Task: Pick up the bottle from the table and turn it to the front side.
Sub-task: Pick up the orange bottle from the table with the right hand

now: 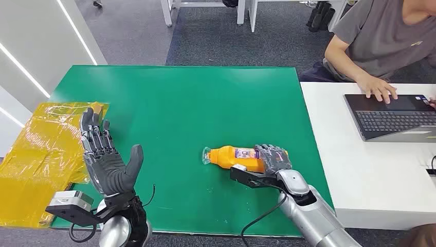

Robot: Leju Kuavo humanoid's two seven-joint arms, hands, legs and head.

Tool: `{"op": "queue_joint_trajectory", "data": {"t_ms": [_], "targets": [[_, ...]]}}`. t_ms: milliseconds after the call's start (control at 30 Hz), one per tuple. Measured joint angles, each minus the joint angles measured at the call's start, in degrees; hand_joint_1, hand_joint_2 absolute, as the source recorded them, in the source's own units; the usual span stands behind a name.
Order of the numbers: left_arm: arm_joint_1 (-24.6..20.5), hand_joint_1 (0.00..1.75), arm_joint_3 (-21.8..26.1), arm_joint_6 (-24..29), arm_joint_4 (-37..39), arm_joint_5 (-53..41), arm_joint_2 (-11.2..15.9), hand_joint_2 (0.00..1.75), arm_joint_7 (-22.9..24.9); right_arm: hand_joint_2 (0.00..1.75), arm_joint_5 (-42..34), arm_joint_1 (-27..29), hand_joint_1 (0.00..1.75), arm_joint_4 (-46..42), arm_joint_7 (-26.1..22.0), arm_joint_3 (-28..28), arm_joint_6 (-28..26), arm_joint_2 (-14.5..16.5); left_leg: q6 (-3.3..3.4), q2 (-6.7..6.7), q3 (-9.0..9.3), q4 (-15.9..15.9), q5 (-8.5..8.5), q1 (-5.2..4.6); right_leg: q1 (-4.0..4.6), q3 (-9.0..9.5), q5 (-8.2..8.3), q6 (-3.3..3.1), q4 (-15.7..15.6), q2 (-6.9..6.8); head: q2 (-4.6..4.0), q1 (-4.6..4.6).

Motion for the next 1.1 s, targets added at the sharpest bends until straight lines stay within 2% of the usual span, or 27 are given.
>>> {"op": "queue_joint_trajectory", "data": {"t_ms": [167, 333, 533, 800, 967, 1100], "targets": [[0.01, 0.00, 0.00, 0.28, 0.00, 0.01, 0.00, 1.75, -0.07, 1.75, -0.14, 0.52, 1.75, -0.28, -1.93, -0.56, -2.39, 0.02, 0.01, -0.01, 0.00, 0.01, 0.01, 0.00, 0.00, 0.02, 0.01, 0.01, 0.00, -0.01, 0.00, 0.00], [0.09, 0.00, 0.10, 0.76, 0.00, 0.10, 0.00, 1.75, -0.60, 1.75, -1.07, 2.06, 1.75, -1.37, -5.50, -2.36, -10.90, 0.69, 0.04, -0.01, -0.10, 0.01, 0.03, 0.00, 0.00, -0.02, 0.08, 0.01, 0.02, -0.01, -0.01, 0.00], [0.17, 0.00, 0.43, 1.32, -0.01, 0.22, -0.04, 1.75, -1.26, 1.75, -9.72, 2.79, 1.75, -5.44, -12.52, -6.56, -22.29, 3.43, 0.03, -0.02, -0.13, 0.01, 0.03, 0.01, 0.01, -0.09, 0.07, 0.00, 0.02, -0.03, -0.01, -0.01], [0.16, 0.00, 0.51, 1.38, 0.03, 0.77, -0.12, 1.75, -2.24, 1.75, -18.82, 4.91, 1.75, -10.45, -21.34, -10.70, -33.75, 6.16, 0.03, 0.00, -0.17, 0.01, 0.03, 0.00, 0.02, -0.13, 0.07, 0.00, 0.02, -0.02, 0.00, 0.00], [0.08, 0.00, 0.52, 1.26, 0.51, 1.31, -0.20, 1.75, -2.25, 1.75, -23.58, 6.51, 1.75, -13.15, -25.86, -11.06, -38.43, 6.96, 0.03, 0.00, -0.17, 0.01, 0.03, -0.01, 0.02, -0.14, 0.07, 0.00, 0.01, -0.01, 0.00, 0.00], [-0.02, 0.00, 0.50, 0.61, 1.14, 1.85, -0.30, 1.75, -2.08, 1.75, -25.84, 7.63, 1.75, -15.21, -27.34, -10.99, -39.34, 7.32, 0.03, 0.00, -0.17, 0.01, 0.02, 0.00, 0.02, -0.15, 0.07, 0.00, 0.01, -0.01, 0.00, -0.01]]}}
